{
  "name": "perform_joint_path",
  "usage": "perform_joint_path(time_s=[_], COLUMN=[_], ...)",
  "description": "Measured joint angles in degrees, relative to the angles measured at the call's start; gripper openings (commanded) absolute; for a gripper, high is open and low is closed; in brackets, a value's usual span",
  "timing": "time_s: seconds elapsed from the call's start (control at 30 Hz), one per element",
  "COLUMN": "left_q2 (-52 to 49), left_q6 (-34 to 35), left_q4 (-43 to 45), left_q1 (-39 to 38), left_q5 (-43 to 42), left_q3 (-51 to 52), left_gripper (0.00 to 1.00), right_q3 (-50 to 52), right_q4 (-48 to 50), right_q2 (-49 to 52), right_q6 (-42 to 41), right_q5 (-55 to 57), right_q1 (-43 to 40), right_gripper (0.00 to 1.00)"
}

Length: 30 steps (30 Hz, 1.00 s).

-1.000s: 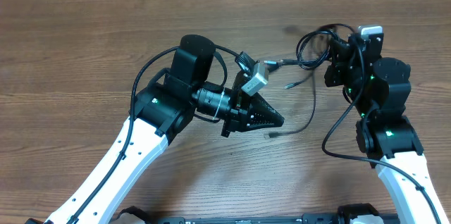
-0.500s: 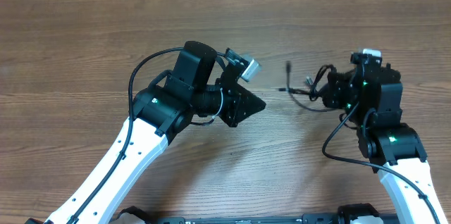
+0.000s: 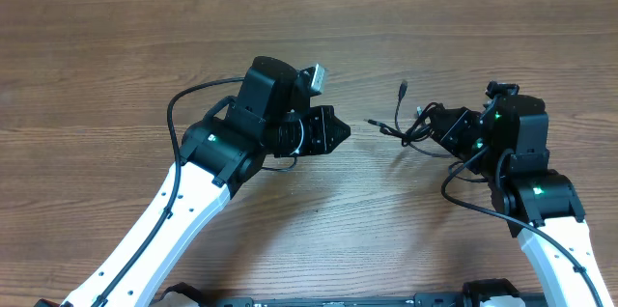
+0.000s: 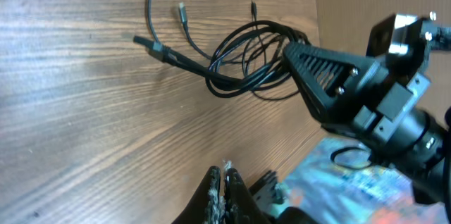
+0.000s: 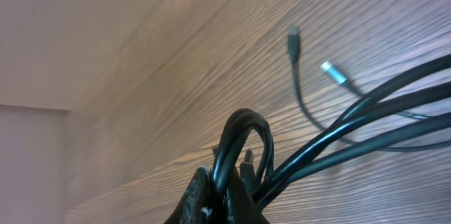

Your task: Untangle cables

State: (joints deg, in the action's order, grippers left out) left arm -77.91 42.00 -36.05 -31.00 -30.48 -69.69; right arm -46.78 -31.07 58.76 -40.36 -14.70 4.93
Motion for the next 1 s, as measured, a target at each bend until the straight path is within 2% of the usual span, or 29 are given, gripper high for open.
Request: perform_joint_path(time_s=[0.03,0.1,0.23,0.43,0.6,0.73,1.0], left_q2=[0.0,0.02,0.0,0.02,0.0,0.0,0.02], left_q6=[0.85,2.08,2.38,-6.45,-10.62,-13.49,-23.69], left_q4=[0.0,0.02,0.0,0.02,0.68,4.42,5.42], left_q1=[0.0,0.0,0.0,0.0,0.0,0.39,0.35], left_q5=[0.15,0.37,2.01,4.92,5.2,0.44,-11.47], left_q3=[0.0,0.0,0.0,0.0,0.0,0.0,0.0], left_gripper=[0.08,0.04,0.04,0.04,0.07,0.19,0.3], right_q3=[0.0,0.0,0.0,0.0,0.0,0.0,0.0], right_q4=[0.57,2.23,5.99,11.3,11.93,12.13,19.58], right_q2=[0.0,0.0,0.0,0.0,0.0,0.0,0.0], right_q6=[-0.76,-1.44,-0.04,7.21,14.78,18.34,19.89], right_q5=[-1.16,-3.82,-10.51,-24.35,-34.88,-39.78,-49.33], right_q1=[0.0,0.0,0.0,0.0,0.0,0.0,0.0], right_gripper=[0.04,0.04,0.04,0.04,0.04,0.04,0.04])
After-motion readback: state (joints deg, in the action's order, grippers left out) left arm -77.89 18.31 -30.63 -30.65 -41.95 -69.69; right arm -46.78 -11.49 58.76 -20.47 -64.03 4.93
